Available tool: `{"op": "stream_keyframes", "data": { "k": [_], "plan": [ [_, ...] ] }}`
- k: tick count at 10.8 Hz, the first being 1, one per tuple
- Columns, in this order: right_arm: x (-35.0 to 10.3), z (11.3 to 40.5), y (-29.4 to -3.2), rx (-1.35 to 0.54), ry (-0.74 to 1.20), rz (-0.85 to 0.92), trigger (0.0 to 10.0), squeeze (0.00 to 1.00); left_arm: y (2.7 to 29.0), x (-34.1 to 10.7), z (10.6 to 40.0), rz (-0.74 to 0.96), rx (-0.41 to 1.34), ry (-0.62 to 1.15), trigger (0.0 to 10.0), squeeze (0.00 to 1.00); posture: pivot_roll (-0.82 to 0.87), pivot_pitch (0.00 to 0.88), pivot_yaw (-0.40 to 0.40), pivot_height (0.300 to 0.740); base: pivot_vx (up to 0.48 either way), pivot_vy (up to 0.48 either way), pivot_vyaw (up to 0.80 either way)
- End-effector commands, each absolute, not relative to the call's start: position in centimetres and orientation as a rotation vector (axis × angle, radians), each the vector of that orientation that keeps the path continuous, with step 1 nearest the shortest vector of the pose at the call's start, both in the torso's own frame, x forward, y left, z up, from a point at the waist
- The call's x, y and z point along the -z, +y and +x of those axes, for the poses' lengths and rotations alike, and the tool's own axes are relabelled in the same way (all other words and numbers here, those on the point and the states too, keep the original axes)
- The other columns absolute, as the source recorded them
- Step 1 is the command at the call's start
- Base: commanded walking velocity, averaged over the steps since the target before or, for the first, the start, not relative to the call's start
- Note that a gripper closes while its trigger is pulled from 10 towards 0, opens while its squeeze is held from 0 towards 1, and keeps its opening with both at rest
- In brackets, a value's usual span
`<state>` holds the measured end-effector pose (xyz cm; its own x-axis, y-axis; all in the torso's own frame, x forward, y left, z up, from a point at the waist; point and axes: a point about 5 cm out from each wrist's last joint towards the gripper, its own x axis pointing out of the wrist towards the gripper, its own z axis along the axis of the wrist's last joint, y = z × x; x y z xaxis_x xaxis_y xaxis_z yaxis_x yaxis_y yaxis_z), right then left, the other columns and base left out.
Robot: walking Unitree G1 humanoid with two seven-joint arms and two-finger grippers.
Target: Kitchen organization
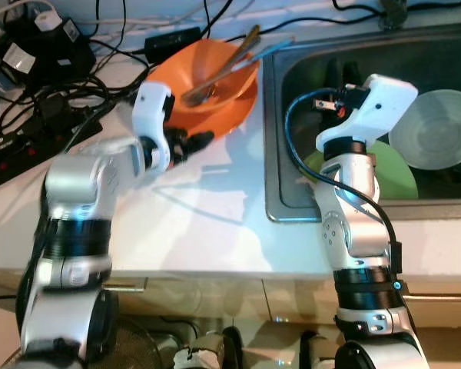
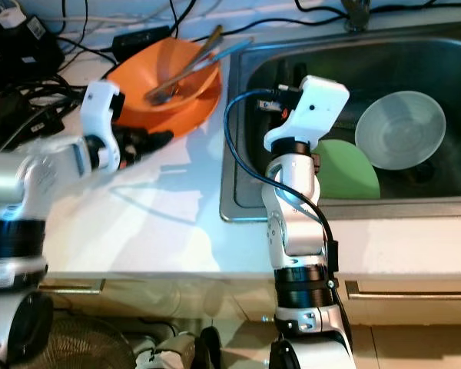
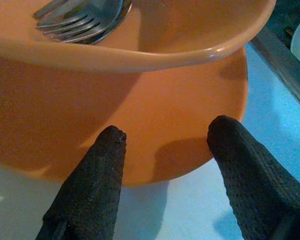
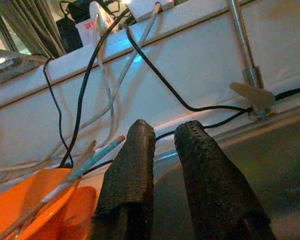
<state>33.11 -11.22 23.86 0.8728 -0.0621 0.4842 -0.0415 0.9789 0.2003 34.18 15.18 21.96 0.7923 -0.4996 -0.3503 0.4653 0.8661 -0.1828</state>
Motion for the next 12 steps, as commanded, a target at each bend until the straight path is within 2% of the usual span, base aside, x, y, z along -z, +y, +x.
{"op": "stream_keyframes", "data": {
  "k": [1, 4, 7, 8, 12],
  "plan": [
    [-22.3, 33.6, -11.8, 0.023, -0.443, 0.201, 10.0, 0.00, 15.5, -18.7, 33.1, -0.120, 0.494, 0.585, 10.0, 0.00, 0.14, 0.207, 0.220, 0.740, 0.000, 0.000, 0.00],
    [-22.4, 33.9, -12.3, 0.029, -0.453, 0.196, 10.0, 0.00, 16.3, -18.6, 29.6, -0.143, 0.451, 0.614, 10.0, 0.00, 0.17, 0.184, 0.211, 0.740, 0.000, 0.000, 0.00],
    [-22.5, 34.3, -12.6, 0.027, -0.455, 0.191, 10.0, 0.00, 17.3, -18.8, 27.5, -0.145, 0.398, 0.630, 10.0, 0.00, 0.20, 0.178, 0.194, 0.740, 0.000, 0.000, 0.00],
    [-22.7, 34.8, -12.7, 0.014, -0.454, 0.184, 10.0, 0.00, 17.6, -19.2, 25.5, -0.125, 0.380, 0.621, 10.0, 0.00, 0.22, 0.178, 0.167, 0.740, 0.000, 0.000, 0.00],
    [-22.9, 35.7, -12.6, -0.016, -0.446, 0.174, 10.0, 0.00, 17.6, -19.1, 22.7, -0.081, 0.396, 0.579, 10.0, 0.00, 0.25, 0.173, 0.125, 0.740, 0.000, 0.000, 0.00]
  ]
}}
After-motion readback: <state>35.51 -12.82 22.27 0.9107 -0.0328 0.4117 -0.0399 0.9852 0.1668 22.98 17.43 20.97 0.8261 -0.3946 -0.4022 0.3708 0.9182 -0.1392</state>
